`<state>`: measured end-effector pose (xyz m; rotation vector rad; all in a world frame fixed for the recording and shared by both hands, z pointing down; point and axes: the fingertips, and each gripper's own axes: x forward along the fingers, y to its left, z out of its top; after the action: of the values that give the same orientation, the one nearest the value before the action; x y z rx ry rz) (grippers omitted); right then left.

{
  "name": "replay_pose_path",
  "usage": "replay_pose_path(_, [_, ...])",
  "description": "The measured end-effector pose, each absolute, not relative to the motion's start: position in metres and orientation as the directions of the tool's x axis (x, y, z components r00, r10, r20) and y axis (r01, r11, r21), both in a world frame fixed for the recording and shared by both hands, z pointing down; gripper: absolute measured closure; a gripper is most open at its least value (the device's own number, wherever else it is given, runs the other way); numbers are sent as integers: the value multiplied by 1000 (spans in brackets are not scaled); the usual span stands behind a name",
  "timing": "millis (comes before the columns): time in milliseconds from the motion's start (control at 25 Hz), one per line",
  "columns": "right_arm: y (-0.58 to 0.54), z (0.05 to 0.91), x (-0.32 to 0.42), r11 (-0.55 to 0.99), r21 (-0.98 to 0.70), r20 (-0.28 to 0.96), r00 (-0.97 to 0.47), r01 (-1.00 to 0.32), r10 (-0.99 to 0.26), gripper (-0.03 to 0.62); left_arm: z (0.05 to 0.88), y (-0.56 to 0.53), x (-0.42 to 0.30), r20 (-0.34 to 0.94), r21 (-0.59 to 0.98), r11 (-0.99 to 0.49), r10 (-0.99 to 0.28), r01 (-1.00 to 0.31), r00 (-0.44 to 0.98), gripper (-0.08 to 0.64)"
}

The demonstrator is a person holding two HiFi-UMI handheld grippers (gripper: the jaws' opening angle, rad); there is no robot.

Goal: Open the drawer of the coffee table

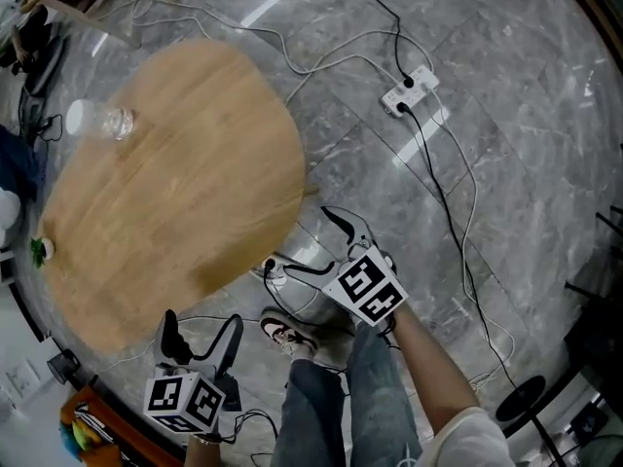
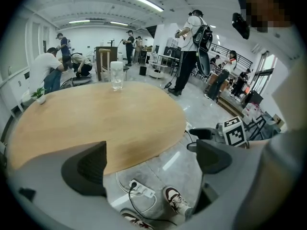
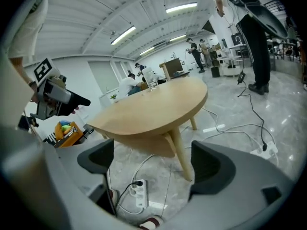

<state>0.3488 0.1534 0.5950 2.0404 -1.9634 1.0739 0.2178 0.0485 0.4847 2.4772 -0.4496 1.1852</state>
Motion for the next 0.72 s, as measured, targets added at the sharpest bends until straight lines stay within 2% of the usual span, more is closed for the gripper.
replay_pose_path(480, [125,646,363,19,-423,544,-270,-906,-794,154,508,47,237,805,162,-851,-180,-500,565,-15])
replay_pose_path(720, [116,658,365,122,-368,573,-328,-922,-751,237,514,40,235,806,141,-829,-221,-541,549,-15])
